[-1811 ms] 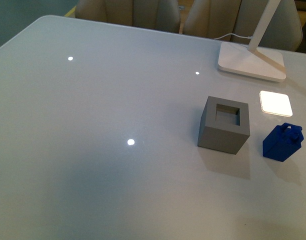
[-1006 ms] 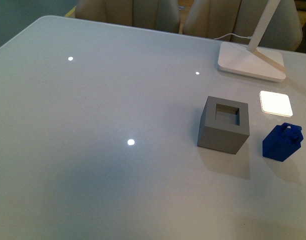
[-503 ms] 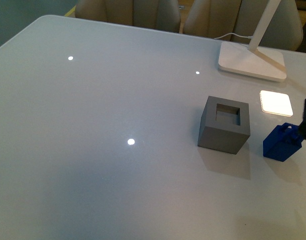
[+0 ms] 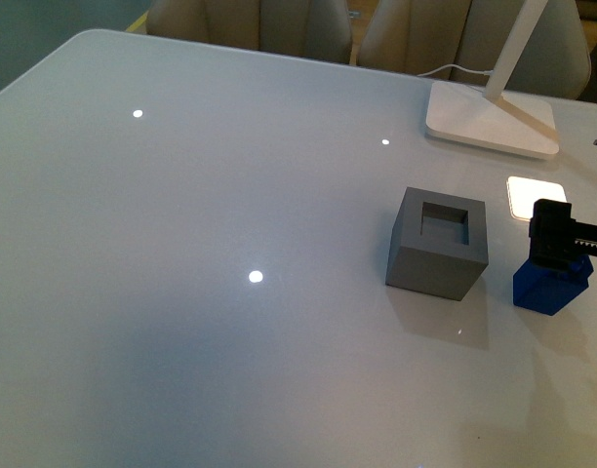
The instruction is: Insert blue part into gray base
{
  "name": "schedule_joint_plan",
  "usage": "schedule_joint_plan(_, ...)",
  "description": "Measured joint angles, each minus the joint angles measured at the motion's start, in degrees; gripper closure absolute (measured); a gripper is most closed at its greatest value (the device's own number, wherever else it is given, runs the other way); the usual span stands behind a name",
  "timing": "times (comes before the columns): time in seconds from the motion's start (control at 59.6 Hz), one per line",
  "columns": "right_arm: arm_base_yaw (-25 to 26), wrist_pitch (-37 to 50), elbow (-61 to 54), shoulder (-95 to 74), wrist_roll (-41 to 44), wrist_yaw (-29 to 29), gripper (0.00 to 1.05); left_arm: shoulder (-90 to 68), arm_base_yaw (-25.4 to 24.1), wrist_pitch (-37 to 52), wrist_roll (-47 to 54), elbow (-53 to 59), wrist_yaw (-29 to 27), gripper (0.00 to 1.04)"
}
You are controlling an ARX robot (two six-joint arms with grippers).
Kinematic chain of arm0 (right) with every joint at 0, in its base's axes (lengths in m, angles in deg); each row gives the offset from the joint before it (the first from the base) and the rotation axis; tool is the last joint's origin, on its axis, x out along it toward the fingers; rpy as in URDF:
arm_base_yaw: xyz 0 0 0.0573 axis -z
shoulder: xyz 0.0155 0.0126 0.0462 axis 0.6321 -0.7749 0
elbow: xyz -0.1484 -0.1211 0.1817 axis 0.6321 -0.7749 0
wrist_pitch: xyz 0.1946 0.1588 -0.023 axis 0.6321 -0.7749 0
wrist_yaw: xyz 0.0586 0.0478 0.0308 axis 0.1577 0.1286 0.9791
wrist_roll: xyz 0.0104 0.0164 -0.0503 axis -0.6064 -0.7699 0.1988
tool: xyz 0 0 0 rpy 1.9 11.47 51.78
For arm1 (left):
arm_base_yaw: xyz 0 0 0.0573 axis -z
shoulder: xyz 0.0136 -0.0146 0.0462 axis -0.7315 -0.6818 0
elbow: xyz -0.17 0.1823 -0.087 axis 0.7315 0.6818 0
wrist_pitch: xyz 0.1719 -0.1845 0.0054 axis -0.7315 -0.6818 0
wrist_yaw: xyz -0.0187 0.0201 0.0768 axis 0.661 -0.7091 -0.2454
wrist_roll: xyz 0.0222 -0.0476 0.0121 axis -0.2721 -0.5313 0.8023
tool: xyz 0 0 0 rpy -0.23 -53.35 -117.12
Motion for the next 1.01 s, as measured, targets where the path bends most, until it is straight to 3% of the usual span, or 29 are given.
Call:
schedule_joint_plan(0.319, 0.0, -0.8, 4.3, -4.8, -1.7, -0.8, 0.10, 0.0, 0.0, 0.0, 0.0, 0.0, 0.0, 0.07)
schedule_joint_plan(0.604, 0.3, -0.8, 4.9, -5.7, -1.9, -0.8, 0.57, 0.0, 0.0, 0.0, 0.0, 0.0, 0.0, 0.07)
schedule_joint_plan(1.006, -0.8, -6.3, 1.4, 11.2, -3.5, 0.3, 0.59, 0.0, 0.0, 0.0, 0.0, 0.0, 0.0, 0.07)
